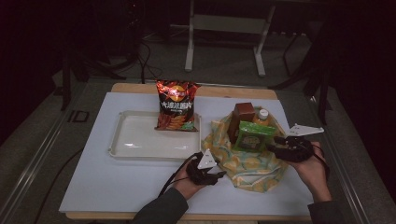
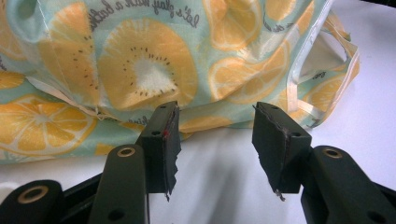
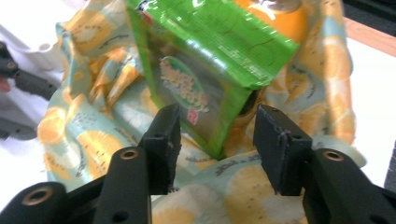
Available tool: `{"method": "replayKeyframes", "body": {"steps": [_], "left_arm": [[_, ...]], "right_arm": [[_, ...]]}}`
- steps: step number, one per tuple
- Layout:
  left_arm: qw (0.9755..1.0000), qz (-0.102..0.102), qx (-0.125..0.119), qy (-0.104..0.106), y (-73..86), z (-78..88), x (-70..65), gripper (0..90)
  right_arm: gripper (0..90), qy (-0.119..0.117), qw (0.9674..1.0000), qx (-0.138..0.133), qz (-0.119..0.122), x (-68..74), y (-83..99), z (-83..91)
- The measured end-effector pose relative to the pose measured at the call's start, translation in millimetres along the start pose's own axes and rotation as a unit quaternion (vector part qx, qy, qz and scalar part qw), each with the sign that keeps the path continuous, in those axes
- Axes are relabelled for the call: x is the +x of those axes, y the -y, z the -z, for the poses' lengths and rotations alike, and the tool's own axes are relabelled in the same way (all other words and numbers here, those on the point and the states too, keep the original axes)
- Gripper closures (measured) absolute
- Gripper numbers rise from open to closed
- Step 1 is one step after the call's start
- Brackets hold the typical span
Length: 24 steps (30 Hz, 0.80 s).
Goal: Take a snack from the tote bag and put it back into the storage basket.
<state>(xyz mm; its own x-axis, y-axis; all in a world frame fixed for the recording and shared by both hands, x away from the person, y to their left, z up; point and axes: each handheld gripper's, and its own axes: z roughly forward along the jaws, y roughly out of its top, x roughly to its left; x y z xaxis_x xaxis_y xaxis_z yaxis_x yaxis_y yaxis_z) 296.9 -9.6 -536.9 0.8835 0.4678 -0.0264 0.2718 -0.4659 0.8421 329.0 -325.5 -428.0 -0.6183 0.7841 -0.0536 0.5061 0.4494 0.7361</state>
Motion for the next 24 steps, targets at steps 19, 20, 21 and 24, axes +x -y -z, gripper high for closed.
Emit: {"method": "replayKeyframes", "body": {"steps": [19,20,21,24], "left_arm": [[1.0,-0.001,0.001,0.0,-0.1,0.0,0.0,50.7],[1.0,-0.001,0.001,0.0,-0.1,0.0,0.1,50.7],[1.0,-0.001,0.001,0.0,-0.1,0.0,0.1,50.7],[1.0,-0.001,0.001,0.0,-0.1,0.0,0.0,50.7]], "right_arm": [[43.4,-0.02,0.9995,-0.023,-0.009,-12.1,-16.0,-25.2],[43.7,-0.023,0.9994,-0.024,-0.006,-12.0,-16.5,-26.9],[44.3,-0.027,0.9993,-0.024,-0.003,-11.8,-17.0,-28.4],[46.8,-0.038,0.9989,-0.026,0.003,-11.4,-18.4,-31.7]]}}
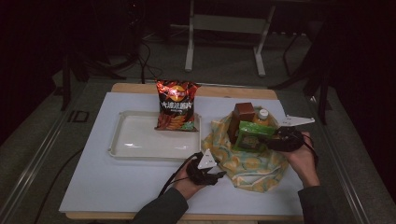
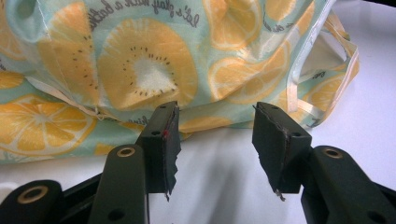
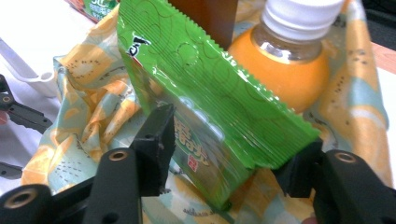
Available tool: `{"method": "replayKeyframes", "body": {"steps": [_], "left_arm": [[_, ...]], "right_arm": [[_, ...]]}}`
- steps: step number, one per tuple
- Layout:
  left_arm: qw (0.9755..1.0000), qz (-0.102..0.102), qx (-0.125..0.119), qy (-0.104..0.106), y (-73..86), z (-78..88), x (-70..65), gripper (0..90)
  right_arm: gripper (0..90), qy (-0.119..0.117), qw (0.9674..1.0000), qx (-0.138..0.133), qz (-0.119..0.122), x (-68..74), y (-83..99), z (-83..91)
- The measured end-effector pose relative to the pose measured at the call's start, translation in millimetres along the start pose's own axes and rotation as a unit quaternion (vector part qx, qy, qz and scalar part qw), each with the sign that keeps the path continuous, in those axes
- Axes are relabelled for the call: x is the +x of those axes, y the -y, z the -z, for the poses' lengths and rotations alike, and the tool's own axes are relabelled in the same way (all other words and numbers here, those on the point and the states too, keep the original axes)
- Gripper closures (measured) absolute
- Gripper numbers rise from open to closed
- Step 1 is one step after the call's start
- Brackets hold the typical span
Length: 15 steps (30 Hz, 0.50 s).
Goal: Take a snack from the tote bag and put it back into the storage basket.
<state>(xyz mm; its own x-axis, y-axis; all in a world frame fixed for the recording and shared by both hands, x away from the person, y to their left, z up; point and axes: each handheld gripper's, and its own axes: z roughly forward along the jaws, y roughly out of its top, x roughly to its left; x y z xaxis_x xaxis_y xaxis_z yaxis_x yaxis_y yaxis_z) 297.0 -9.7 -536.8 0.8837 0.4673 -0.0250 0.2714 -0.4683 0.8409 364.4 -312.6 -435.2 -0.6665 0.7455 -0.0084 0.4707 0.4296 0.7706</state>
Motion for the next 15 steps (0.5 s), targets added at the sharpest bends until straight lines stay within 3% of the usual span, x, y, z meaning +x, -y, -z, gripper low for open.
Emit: {"method": "replayKeyframes", "body": {"steps": [15], "left_arm": [[1.0,0.0,0.0,0.0,-0.1,-0.1,0.0,50.6]], "right_arm": [[69.3,-0.039,0.9988,-0.008,0.029,-1.1,4.6,3.3]]}}
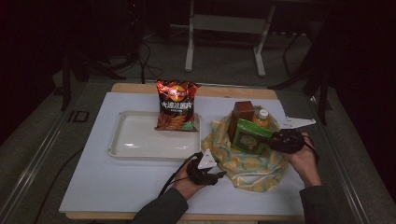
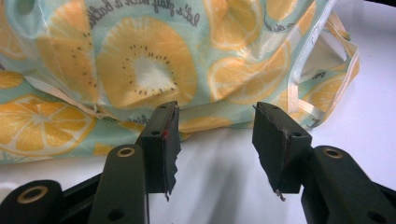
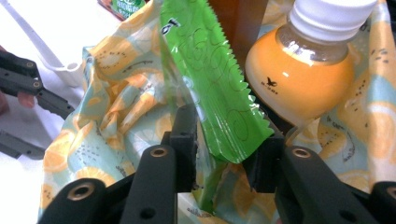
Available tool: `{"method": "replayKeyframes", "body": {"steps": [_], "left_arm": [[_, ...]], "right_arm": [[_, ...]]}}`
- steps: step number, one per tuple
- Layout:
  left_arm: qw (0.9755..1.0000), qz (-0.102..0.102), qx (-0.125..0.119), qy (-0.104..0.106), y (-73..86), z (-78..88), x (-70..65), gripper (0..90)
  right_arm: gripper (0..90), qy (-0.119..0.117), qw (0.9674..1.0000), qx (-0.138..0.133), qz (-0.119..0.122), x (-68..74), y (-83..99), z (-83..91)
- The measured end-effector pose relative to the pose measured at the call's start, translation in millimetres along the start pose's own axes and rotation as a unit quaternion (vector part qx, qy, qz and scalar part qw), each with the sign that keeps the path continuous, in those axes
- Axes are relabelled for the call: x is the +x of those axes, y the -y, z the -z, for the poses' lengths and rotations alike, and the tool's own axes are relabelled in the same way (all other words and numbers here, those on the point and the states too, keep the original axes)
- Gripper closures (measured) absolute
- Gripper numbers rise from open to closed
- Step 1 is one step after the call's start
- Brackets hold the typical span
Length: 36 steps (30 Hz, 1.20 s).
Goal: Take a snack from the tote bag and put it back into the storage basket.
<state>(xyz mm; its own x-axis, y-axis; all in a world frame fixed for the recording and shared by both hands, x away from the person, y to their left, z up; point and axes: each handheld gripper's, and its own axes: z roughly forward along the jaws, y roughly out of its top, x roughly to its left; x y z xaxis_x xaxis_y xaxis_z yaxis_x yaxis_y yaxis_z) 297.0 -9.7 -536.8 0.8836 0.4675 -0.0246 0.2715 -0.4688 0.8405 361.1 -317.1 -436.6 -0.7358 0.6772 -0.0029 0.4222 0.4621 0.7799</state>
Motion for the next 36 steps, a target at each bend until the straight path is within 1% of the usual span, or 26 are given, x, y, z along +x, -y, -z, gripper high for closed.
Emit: {"method": "replayKeyframes", "body": {"steps": [8,17,28,35,36], "left_arm": [[1.0,0.0,0.0,0.0,0.0,0.0,0.0,50.6],[1.0,0.0,0.0,0.001,0.0,0.0,0.0,50.5],[1.0,0.001,0.0,0.001,0.1,0.0,0.3,50.4],[1.0,0.005,-0.001,0.001,0.1,0.4,0.9,50.1],[1.0,0.008,-0.003,0.002,0.2,0.5,1.6,49.9]], "right_arm": [[71.2,-0.008,1.0,0.0,0.005,0.6,0.7,1.4],[72.9,-0.009,0.9999,0.003,0.011,-0.3,1.2,3.1],[74.0,0.0,1.0,0.004,0.008,-7.0,8.1,16.9],[74.4,0.004,0.9999,0.008,0.012,-7.2,12.4,20.4],[74.4,0.005,0.9999,0.008,0.012,-7.1,12.7,20.7]]}}
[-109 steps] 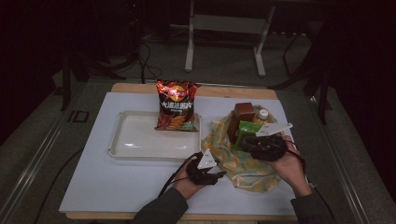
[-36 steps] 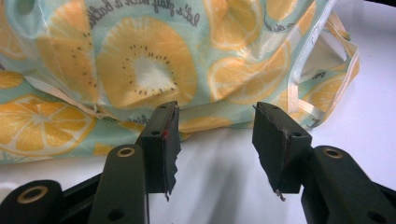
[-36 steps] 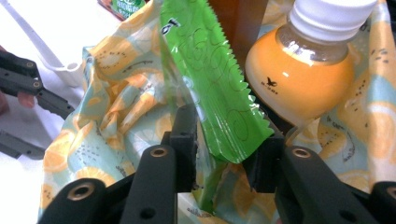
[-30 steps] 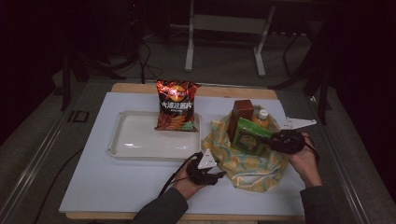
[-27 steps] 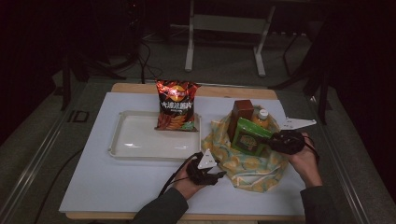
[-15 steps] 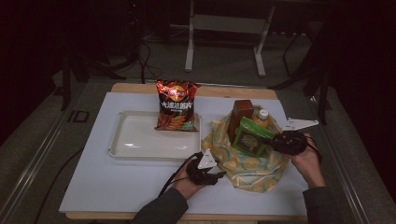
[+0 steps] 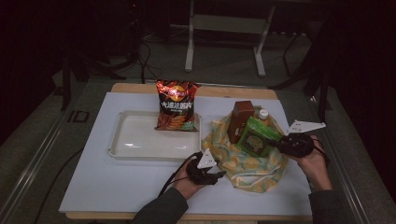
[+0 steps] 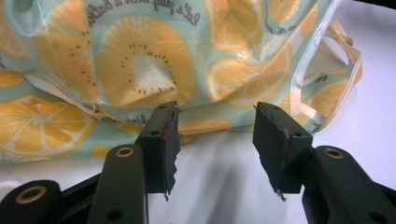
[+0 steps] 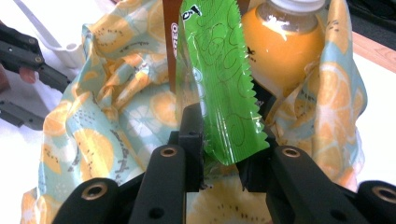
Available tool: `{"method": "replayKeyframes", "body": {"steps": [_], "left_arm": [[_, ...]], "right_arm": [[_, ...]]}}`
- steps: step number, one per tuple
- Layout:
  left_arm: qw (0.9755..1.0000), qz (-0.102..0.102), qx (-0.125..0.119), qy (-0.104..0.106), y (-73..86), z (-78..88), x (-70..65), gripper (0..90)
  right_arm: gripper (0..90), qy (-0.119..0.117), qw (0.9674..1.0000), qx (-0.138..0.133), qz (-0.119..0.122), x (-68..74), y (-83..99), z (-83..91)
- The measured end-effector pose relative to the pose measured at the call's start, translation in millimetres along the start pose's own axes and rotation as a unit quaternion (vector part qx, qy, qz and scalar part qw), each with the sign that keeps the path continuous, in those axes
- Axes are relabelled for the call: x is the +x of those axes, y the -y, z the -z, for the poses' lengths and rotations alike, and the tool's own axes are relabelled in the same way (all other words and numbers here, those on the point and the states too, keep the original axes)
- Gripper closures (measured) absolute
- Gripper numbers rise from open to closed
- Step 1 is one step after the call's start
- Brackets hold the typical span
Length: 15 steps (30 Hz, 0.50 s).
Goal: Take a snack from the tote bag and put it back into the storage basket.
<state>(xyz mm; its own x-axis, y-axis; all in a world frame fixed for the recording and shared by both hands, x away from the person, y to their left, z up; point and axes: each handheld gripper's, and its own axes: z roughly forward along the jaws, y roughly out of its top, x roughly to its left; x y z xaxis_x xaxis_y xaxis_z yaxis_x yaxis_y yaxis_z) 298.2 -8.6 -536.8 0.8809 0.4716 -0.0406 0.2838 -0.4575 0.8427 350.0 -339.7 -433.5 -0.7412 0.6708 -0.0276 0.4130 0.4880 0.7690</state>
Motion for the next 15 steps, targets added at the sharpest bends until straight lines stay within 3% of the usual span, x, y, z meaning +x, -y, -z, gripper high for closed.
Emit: {"method": "replayKeyframes", "body": {"steps": [5,10,15], "left_arm": [[0.9995,0.029,-0.011,0.004,0.6,1.7,5.3,48.1],[0.9993,0.033,-0.01,-0.014,-1.3,4.0,4.6,48.2],[0.9988,0.036,-0.03,-0.019,-12.0,13.7,3.7,48.2]], "right_arm": [[74.6,0.004,1.0,0.003,-0.001,1.2,2.9,5.1],[74.6,0.012,0.9999,0.007,0.002,3.4,5.1,7.6],[74.4,0.022,0.9997,0.003,-0.005,8.0,8.0,7.2]]}}
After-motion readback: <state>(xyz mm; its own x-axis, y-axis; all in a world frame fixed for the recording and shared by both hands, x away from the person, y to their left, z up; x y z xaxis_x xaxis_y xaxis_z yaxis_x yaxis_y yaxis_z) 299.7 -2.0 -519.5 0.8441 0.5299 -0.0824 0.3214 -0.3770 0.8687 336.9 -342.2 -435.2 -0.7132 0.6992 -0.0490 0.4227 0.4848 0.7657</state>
